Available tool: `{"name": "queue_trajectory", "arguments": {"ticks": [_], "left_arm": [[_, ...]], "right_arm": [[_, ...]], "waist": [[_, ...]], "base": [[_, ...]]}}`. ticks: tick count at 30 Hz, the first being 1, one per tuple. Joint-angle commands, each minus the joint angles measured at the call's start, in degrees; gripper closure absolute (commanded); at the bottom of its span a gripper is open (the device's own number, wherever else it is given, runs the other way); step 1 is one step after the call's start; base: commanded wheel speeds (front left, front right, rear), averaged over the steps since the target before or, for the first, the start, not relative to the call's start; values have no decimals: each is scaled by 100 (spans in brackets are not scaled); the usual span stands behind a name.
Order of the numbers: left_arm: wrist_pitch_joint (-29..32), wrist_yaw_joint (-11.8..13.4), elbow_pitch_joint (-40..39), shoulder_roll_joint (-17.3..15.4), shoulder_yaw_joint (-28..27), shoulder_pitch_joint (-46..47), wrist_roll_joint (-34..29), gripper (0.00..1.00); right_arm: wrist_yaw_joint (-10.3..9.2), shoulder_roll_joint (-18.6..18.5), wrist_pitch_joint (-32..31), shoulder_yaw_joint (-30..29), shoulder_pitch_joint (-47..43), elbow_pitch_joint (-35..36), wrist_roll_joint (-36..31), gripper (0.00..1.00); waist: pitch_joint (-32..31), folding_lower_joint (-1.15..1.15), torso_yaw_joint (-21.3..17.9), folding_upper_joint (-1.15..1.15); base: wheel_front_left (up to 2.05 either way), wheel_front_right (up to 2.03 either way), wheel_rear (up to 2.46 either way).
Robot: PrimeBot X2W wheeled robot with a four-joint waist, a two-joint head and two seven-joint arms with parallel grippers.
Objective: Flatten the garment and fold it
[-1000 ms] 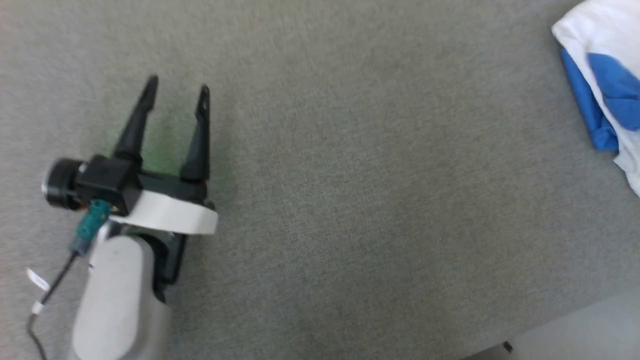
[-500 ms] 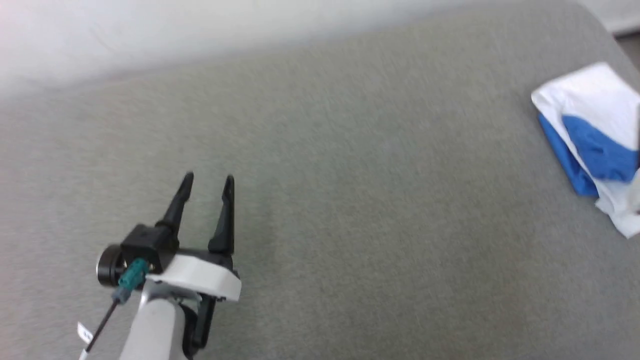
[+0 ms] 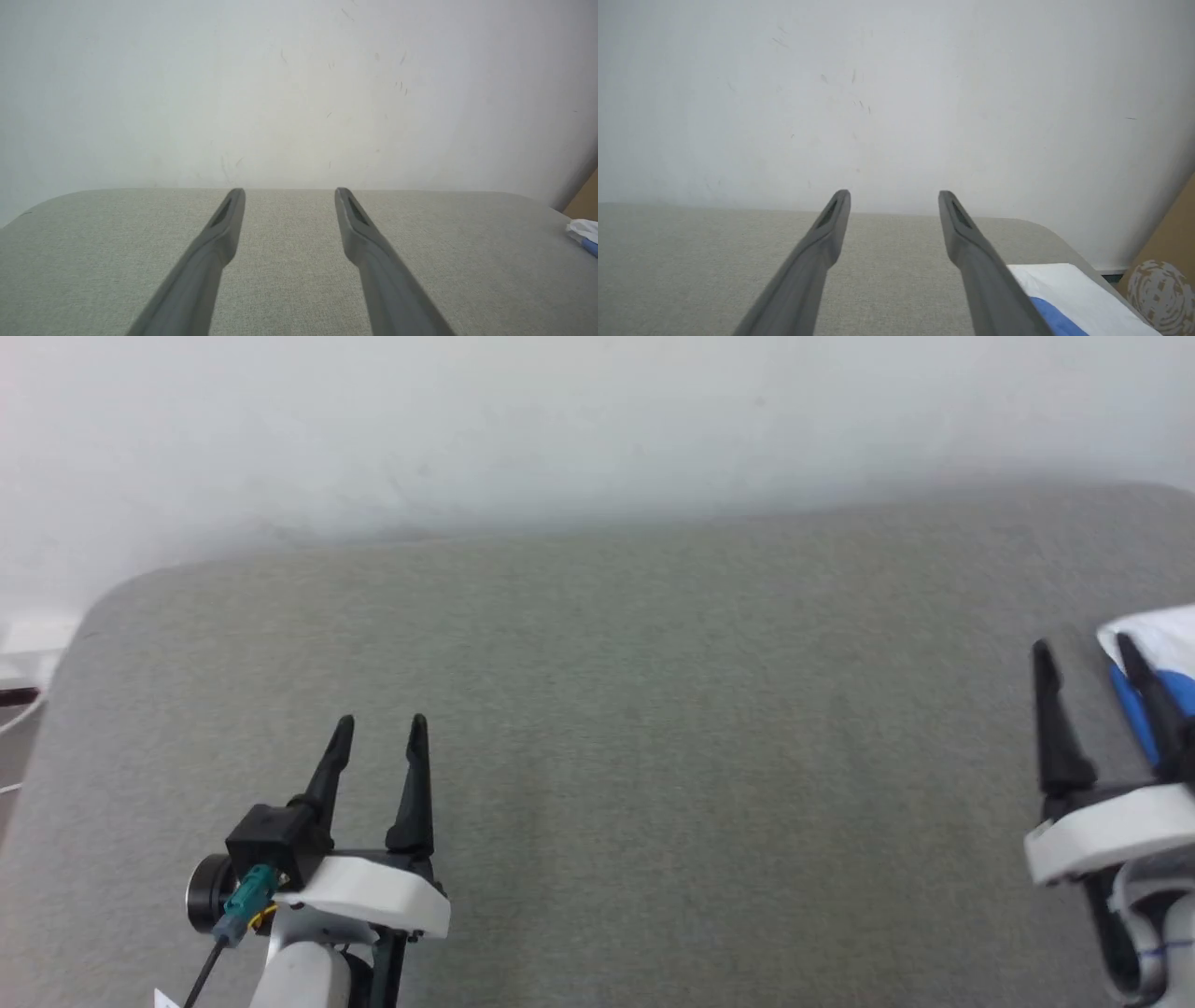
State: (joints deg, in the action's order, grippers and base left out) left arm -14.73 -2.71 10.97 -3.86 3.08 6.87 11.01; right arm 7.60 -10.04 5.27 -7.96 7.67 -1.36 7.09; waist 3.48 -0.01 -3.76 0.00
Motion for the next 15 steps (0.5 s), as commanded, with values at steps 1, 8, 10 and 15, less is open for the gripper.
{"name": "queue_trajectory", "arguments": {"ticks": [1,8,10,15], "left_arm": [[-26,48,2,16,-33,-71,15,0],[-26,108,9,58,-81,-229,0,0],[-27,94,31,66,-78,-279,2,0],[-27,93,39,81,-64,-416,-23,0]], "right_arm": [[-11,74,41,53,-122,55,17,0],[-11,396,277,348,-635,157,-134,0],[-11,471,345,386,-762,151,-227,0],[-11,625,463,457,-1051,132,-405,0]], "waist": [[-330,1,389,0],[-455,1,668,0],[-492,1,724,0],[-562,1,815,0]], "base": [[0,0,0],[0,0,0],[0,0,0],[0,0,0]]}}
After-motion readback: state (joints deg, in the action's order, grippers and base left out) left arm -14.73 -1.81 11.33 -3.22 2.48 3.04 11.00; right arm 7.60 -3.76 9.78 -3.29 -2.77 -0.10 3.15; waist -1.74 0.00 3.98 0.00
